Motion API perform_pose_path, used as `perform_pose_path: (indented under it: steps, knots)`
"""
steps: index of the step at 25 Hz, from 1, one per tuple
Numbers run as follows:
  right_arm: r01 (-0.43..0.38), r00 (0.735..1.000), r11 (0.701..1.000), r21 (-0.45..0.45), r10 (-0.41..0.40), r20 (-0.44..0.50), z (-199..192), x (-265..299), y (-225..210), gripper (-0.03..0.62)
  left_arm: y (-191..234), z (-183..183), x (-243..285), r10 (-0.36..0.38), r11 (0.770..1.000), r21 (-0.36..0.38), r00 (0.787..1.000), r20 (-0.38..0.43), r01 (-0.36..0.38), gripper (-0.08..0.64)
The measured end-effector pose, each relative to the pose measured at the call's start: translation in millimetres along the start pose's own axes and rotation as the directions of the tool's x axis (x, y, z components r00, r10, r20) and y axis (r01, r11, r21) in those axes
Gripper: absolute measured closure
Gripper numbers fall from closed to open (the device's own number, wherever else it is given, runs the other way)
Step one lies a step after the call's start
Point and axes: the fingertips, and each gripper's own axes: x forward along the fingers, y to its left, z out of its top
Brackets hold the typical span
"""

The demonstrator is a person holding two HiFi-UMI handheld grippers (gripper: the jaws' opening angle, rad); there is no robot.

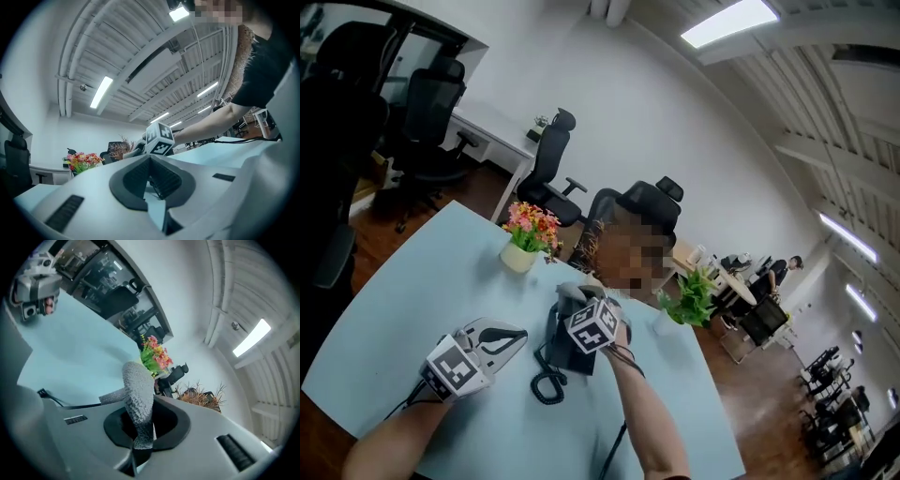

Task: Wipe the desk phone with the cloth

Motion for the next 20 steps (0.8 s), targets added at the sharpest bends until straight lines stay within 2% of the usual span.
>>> perform_pose_path:
  steps: [3,5,7,10,13,14,15,16,18,20]
  knots:
    - [-0.041,0.998,0.998,-0.047,0.039,-0.043,-12.8,-1.9,17.7,0.592,-6.4,4.0,-0.9,-0.018,1.0,-0.001,1.0,-0.008,0.018,0.555]
    - [-0.076,0.997,0.993,-0.089,0.073,-0.04,-19.4,-20.2,35.0,0.592,-9.9,6.1,-1.3,-0.025,1.0,0.007,1.0,-0.01,0.025,0.555]
    - [-0.143,0.99,0.98,-0.135,0.141,-0.023,-22.9,-45.7,62.6,0.592,-10.4,6.5,-1.8,-0.023,1.0,0.018,1.0,-0.007,0.023,0.555]
    - [-0.292,0.955,0.931,-0.218,0.297,-0.01,-26.1,-89.9,117.4,0.592,-10.2,6.3,-2.5,-0.022,1.0,0.01,1.0,-0.015,0.022,0.555]
    - [-0.441,0.892,0.855,-0.271,0.45,-0.033,-35.6,-121.8,155.4,0.592,-8.7,3.7,-0.1,-0.022,1.0,0.013,1.0,-0.016,0.022,0.555]
    - [-0.45,0.888,0.854,-0.259,0.459,-0.028,-38.6,-122.9,152.6,0.592,-8.7,3.3,1.1,-0.023,1.0,0.013,1.0,-0.016,0.023,0.555]
    - [-0.426,0.9,0.875,-0.23,0.435,-0.012,-39.9,-117.2,139.4,0.592,-8.7,3.7,2.1,-0.024,1.0,0.014,1.0,-0.016,0.024,0.555]
    - [-0.372,0.925,0.91,-0.185,0.381,0.011,-39.4,-105.7,117.3,0.592,-8.4,4.0,2.8,-0.025,1.0,0.013,1.0,-0.016,0.025,0.555]
    - [-0.215,0.975,0.975,-0.06,0.218,0.048,-36.5,-73.4,59.0,0.592,-6.4,1.0,4.8,-0.022,1.0,0.008,1.0,-0.015,0.022,0.555]
    - [-0.065,0.997,0.996,0.056,0.062,0.055,-32.8,-42.9,6.1,0.592,-7.3,0.8,6.2,-0.024,1.0,0.013,1.0,-0.017,0.024,0.555]
